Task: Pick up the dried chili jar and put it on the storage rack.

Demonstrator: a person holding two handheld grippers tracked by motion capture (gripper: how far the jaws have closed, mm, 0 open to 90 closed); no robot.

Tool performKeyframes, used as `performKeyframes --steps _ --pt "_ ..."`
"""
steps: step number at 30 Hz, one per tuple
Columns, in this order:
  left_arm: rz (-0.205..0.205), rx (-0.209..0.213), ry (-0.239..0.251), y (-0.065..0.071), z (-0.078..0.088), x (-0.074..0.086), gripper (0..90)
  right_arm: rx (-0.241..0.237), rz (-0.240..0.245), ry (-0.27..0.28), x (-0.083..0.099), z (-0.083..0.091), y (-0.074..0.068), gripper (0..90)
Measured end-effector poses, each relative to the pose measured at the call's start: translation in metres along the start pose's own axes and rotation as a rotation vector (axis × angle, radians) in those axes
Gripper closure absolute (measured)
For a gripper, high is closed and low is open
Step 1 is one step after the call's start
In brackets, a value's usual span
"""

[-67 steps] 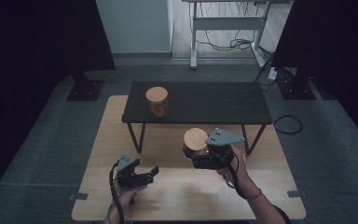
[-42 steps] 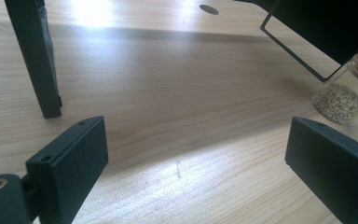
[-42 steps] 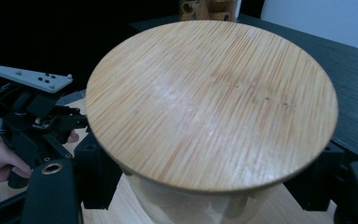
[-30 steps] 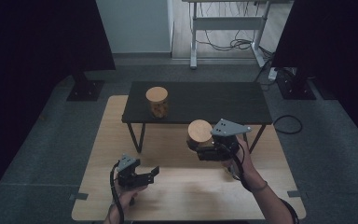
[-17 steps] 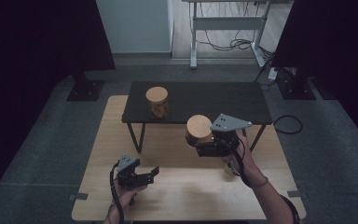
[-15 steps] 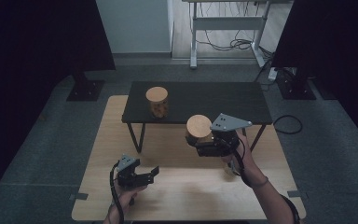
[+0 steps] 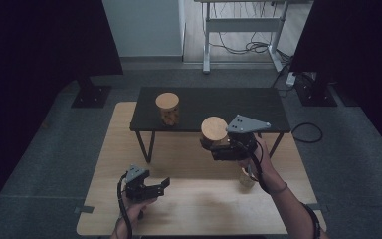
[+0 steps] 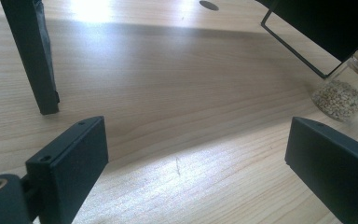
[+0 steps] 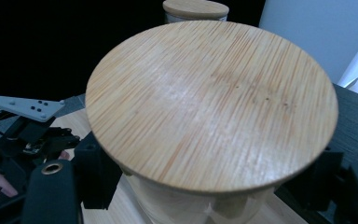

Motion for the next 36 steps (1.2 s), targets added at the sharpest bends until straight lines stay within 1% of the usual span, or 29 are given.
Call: performKeyframes --steps 8,17,25,26,28,33,36 --pt "0.001 0.001 0.003 0.0 0.001 0.0 5.3 -0.008 0.011 0.004 -0.005 -0.002 0.004 24.5" --pt "0.003 0.001 0.001 -0.001 0.001 0.0 5.3 0.005 0.024 0.003 -0.013 -0.006 0.007 24.5" --pt "0.006 0.0 0.002 -0.002 0.001 0.0 5.3 0.012 0.026 0.001 -0.017 -0.015 0.012 24.5" --pt "0.006 -0.001 0.002 -0.002 0.001 0.001 5.3 0.011 0.031 0.002 -0.018 -0.016 0.014 24.5" --pt "0.008 -0.002 0.001 -0.003 0.001 0.001 5.3 0.012 0.025 0.002 -0.019 -0.018 0.016 24.5" --pt "0.011 -0.002 -0.001 -0.003 0.001 0.001 5.3 0.026 0.032 -0.006 -0.023 -0.025 0.021 24.5" --pt "0.007 0.0 -0.005 -0.003 0.0 0.001 5.3 0.028 0.027 -0.007 -0.025 -0.029 0.024 24.5"
Point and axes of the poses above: each handheld gripper's, and its own axes: z roughly backward along the jaws, x roughly out of its underside, y roughly to its right, the point moved 5 cm from there along -z, roughly forward along the jaws, and after that the axes turned 11 degrees about x, right-handed, at the moved point
